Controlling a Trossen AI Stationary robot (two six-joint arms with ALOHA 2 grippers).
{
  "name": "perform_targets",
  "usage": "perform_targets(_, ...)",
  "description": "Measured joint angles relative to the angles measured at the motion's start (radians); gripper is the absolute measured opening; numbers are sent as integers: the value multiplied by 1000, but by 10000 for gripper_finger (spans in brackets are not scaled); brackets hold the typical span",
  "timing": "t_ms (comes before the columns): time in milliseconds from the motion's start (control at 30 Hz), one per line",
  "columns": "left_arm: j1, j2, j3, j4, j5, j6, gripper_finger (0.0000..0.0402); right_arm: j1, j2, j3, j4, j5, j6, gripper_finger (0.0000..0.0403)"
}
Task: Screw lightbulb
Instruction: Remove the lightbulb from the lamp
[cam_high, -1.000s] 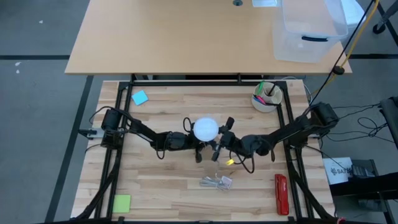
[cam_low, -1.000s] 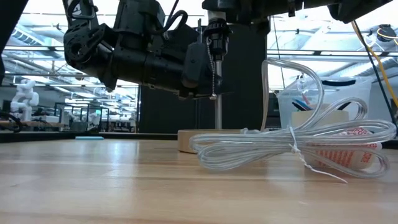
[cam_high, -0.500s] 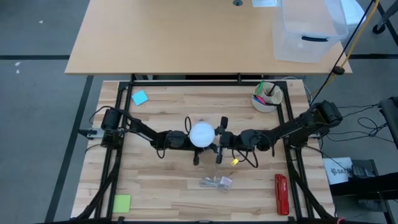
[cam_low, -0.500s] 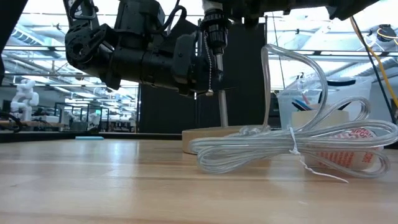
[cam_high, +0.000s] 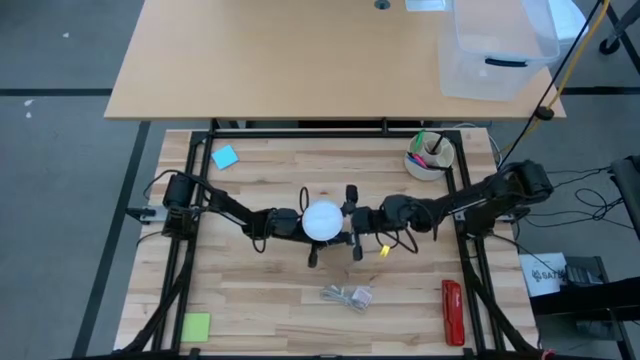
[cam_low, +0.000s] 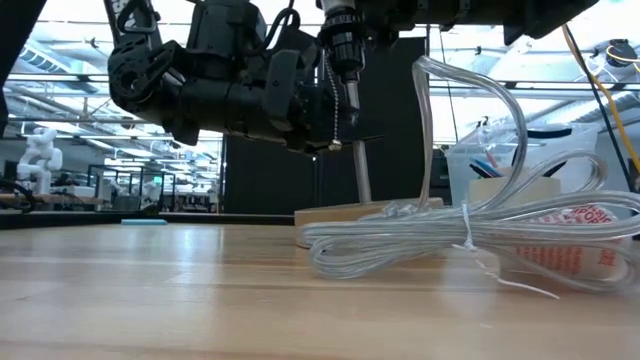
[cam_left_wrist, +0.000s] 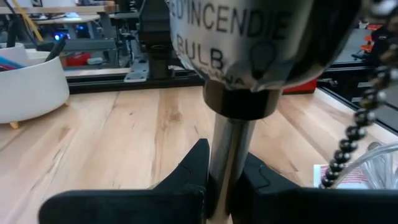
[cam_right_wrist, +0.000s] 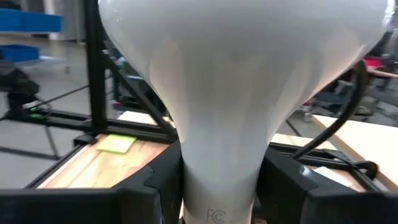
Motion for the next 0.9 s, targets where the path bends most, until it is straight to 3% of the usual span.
perform_targets(267, 0, 3, 1, -12, 34, -27, 28, -73, -103, -1, -184, -209, -3, 160)
perform_targets(567, 1, 3, 2, -15, 78, -34, 28, -169, -123, -2, -208, -473, -20, 160)
perform_targets(900, 2, 3, 13, -18, 132, -42, 28, -198, -109, -5, -159, -577, -24, 160)
